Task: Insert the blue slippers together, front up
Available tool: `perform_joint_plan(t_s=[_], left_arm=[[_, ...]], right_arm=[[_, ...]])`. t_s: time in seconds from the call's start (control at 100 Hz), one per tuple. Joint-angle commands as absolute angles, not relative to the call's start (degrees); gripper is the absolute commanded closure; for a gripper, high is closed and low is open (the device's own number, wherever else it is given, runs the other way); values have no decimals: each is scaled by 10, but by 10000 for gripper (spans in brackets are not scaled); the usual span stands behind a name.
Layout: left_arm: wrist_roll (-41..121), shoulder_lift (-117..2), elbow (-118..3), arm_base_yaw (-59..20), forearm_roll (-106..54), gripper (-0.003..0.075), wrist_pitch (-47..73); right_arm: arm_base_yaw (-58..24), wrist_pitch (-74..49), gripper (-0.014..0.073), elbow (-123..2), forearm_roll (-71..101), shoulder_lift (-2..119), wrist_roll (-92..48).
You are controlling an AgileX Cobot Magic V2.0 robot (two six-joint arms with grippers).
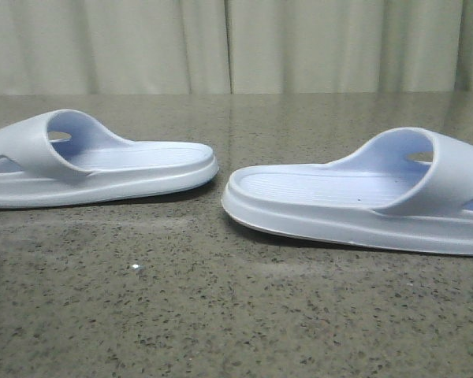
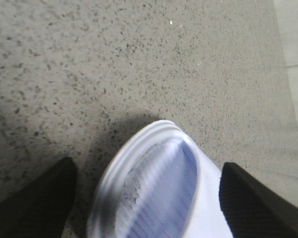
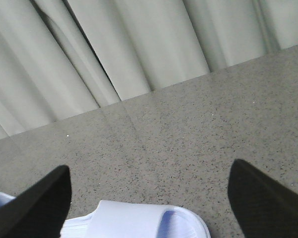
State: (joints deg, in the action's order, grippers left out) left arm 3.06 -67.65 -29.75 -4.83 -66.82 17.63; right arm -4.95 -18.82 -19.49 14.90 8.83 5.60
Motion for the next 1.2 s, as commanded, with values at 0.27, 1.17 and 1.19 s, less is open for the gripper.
perform_joint_plan(t_s=[0.27, 1.17, 1.19], left_arm=[[91, -715, -298, -49, -724, 321, 257], [199, -713, -298, -49, -844, 692, 242], [215, -710, -298, -49, -863, 692, 248]], right_arm=[[-49, -141, 34, -217, 151, 101, 56], [-49, -141, 34, -217, 151, 101, 56], [-49, -141, 34, -217, 151, 101, 56]])
